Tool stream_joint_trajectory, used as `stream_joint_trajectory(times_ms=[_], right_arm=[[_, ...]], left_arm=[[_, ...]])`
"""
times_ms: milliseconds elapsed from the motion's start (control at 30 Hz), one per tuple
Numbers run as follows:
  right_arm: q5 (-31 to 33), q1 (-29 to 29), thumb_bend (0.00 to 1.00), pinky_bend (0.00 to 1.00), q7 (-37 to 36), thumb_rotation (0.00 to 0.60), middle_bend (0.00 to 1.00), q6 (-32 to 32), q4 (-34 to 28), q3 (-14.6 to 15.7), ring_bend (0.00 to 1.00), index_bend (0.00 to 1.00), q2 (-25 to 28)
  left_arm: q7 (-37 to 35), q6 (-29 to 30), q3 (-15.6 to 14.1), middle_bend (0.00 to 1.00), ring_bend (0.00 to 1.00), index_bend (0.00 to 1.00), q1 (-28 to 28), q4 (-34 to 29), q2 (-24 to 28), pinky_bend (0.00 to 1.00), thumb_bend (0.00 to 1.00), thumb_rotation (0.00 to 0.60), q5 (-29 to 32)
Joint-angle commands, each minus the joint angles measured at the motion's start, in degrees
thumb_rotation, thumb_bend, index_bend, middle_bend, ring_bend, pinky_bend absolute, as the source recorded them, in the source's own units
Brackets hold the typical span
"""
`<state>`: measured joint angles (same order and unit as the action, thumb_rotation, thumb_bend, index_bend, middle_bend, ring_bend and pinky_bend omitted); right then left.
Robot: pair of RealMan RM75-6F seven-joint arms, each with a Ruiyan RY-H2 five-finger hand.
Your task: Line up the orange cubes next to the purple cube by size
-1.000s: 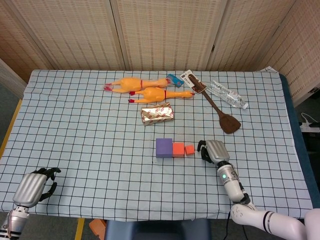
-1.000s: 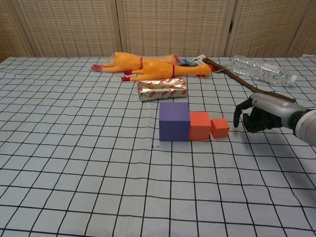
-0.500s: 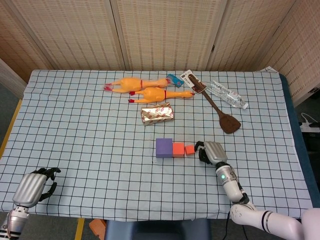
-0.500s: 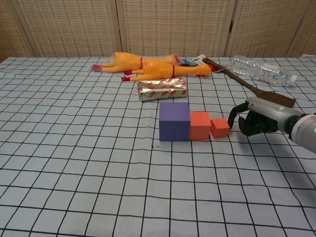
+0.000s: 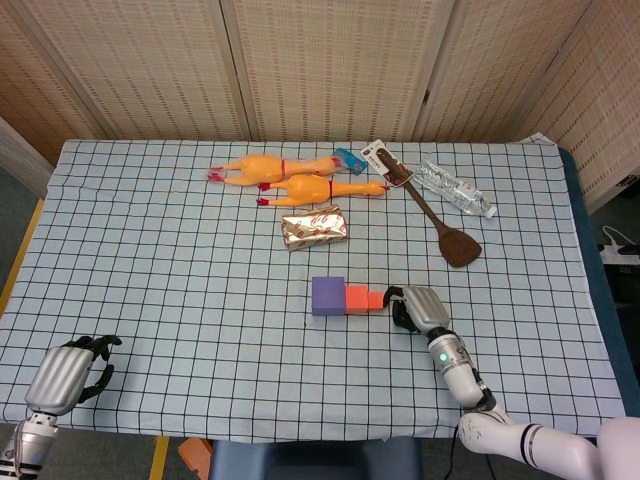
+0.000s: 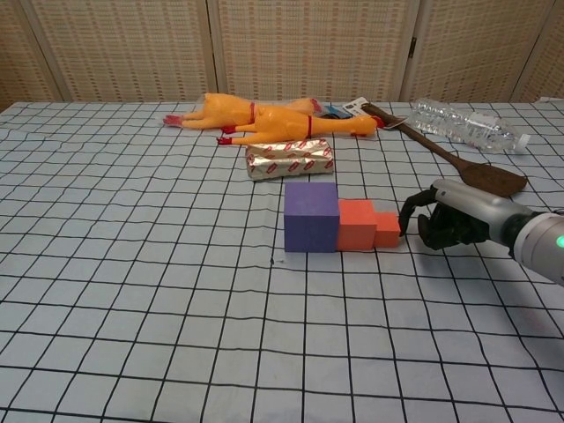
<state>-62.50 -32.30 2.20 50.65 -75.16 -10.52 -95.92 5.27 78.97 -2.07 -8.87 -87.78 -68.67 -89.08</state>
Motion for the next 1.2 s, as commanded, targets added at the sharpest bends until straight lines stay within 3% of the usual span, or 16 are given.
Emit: stream_joint_trajectory(times_ms=[33, 533, 633, 733, 767, 867, 1000, 1200], right_arm=[[-0.49, 0.07, 0.76, 0.96, -0.54, 0.6, 1.0, 0.19, 0.41, 0.13, 0.98, 0.47, -0.33], [-4.9, 0.83, 0.75, 0.96, -0.7, 0.6, 1.0, 3.26, 0.67, 1.35, 0.98, 0.42, 0.8], [-6.71, 2.72, 0.61, 0.96, 8.89, 0.6, 1.0, 10.46, -1.65, 2.44, 0.98, 0.4, 4.33], [-10.21, 6.69, 0.42, 0.94, 18.19, 0.6, 1.0, 24.0, -5.22, 2.38, 0.94, 0.39, 6.82], [-12.75, 8.47, 0.36, 0.91, 18.08, 0.6, 0.99, 28.84, -6.16, 2.64, 0.9, 0.4, 7.83], [-17.36, 12.37, 0.27, 0.86, 14.37, 0.6, 0.87, 35.67, -7.55, 4.29, 0.79, 0.41, 11.52], [-18.02, 15.51, 0.23, 0.85, 12.86, 0.6, 0.71, 37.02, -10.06, 6.05, 0.62, 0.4, 16.51], [-18.19, 17.79, 0.17, 0.77, 12.22, 0.6, 0.54, 37.49, -9.5, 6.69, 0.37, 0.37, 18.17]], left_arm=[[-0.02, -0.01, 0.01, 0.5, 0.4, 0.36, -0.01, 0.02, -0.02, 0.55, 0.45, 0.6, 0.0], [-0.13, 0.0, -0.04, 0.5, 0.4, 0.36, 0.01, 0.09, 0.07, 0.55, 0.45, 0.6, -0.06], [-0.25, 0.23, 0.05, 0.5, 0.4, 0.36, 0.11, 0.07, 0.19, 0.55, 0.45, 0.6, 0.01], [-0.31, 0.62, 0.14, 0.5, 0.4, 0.36, 0.28, 0.0, 0.32, 0.55, 0.45, 0.6, 0.03], [-0.34, 0.75, 0.2, 0.5, 0.4, 0.36, 0.33, -0.03, 0.36, 0.55, 0.45, 0.6, 0.07], [-0.14, 0.8, 0.22, 0.5, 0.4, 0.36, 0.43, -0.13, 0.44, 0.55, 0.45, 0.6, 0.24], [0.86, 0.5, 0.2, 0.5, 0.4, 0.36, 0.39, -0.4, 0.52, 0.55, 0.45, 0.6, 0.47], [1.82, 0.91, 0.33, 0.5, 0.4, 0.36, 0.57, -1.21, 0.63, 0.55, 0.45, 0.6, 0.51]])
